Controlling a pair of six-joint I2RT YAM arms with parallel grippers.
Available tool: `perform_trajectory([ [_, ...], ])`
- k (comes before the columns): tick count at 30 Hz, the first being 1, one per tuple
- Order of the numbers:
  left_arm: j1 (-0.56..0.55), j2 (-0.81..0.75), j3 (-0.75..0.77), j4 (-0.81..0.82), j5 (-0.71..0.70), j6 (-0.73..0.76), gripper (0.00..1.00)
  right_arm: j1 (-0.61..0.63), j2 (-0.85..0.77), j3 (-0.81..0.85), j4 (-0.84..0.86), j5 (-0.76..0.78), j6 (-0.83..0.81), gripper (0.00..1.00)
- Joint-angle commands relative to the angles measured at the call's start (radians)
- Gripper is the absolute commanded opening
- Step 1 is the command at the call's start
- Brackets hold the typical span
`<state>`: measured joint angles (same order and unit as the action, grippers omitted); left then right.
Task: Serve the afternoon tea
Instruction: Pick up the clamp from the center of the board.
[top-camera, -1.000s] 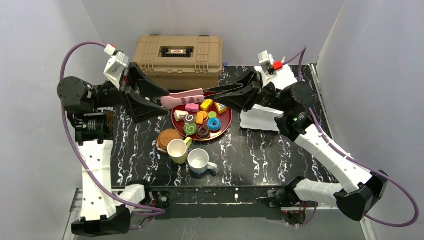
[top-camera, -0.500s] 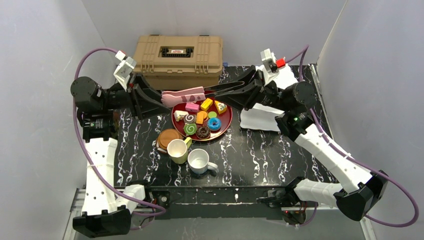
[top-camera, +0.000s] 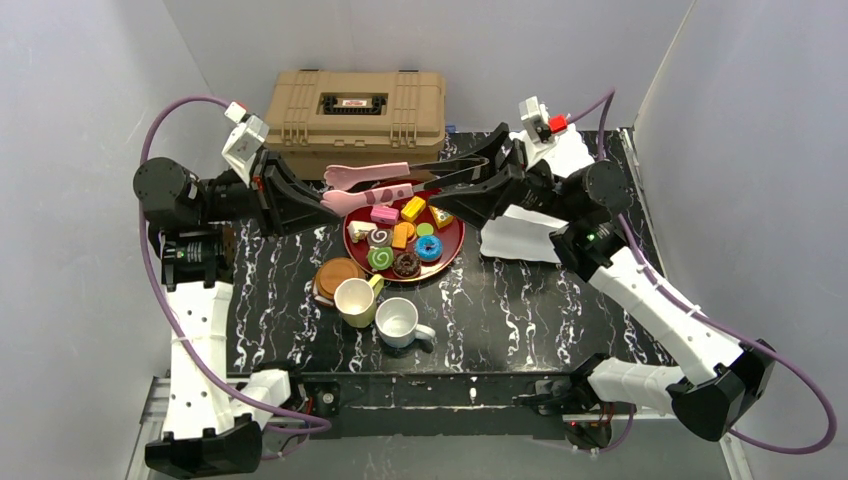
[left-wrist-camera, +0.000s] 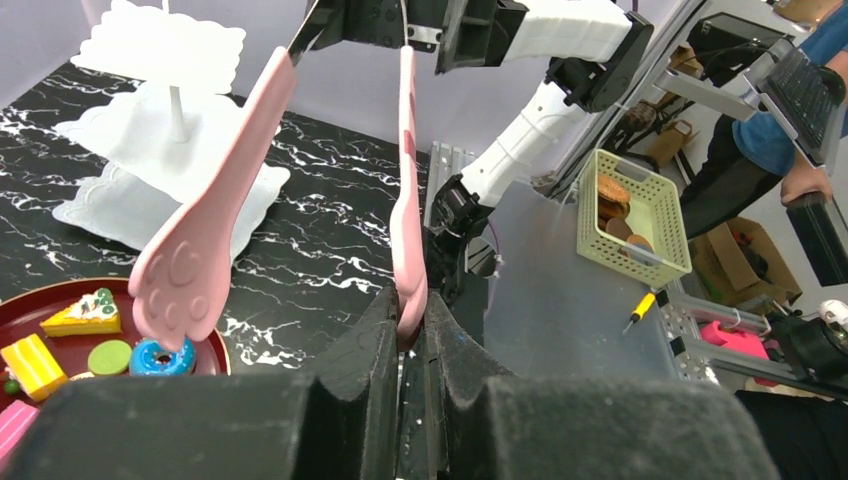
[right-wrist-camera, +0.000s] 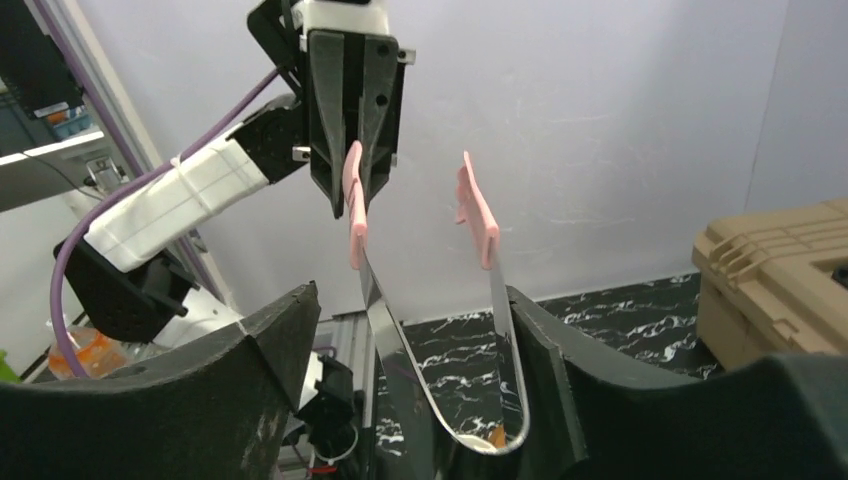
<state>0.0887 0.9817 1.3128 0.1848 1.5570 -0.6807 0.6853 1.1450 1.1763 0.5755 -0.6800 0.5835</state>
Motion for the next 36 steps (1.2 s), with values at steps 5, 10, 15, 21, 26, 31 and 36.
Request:
perform_trajectory([
  [5,0.015,-0.001,0.023,0.013,0.079,0.035,0.0,0.011,-0.089,0.05,-0.224,-0.06,-0.117,0.8],
  [10,0.015,0.002,0.027,0.012,0.069,0.04,0.0,0.011,-0.096,0.042,-0.236,-0.07,-0.103,0.8],
  [15,0.025,0.004,0.049,0.013,0.084,0.043,0.0,0.011,-0.122,0.026,-0.331,-0.07,-0.165,0.91],
  [21,0.059,0.006,0.067,0.016,0.138,0.086,0.0,0.011,-0.154,0.028,-0.481,-0.082,-0.247,0.98],
  [26,0.099,0.022,0.112,0.017,0.173,0.1,0.0,0.01,-0.159,0.06,-0.693,-0.05,-0.361,0.98],
  [31,0.122,0.002,0.102,0.021,0.175,0.144,0.0,0.009,-0.181,0.201,-0.961,0.079,-0.559,0.98],
  [36,0.122,-0.009,0.073,0.017,0.176,0.131,0.0,0.009,-0.171,0.279,-0.961,0.135,-0.633,0.98],
])
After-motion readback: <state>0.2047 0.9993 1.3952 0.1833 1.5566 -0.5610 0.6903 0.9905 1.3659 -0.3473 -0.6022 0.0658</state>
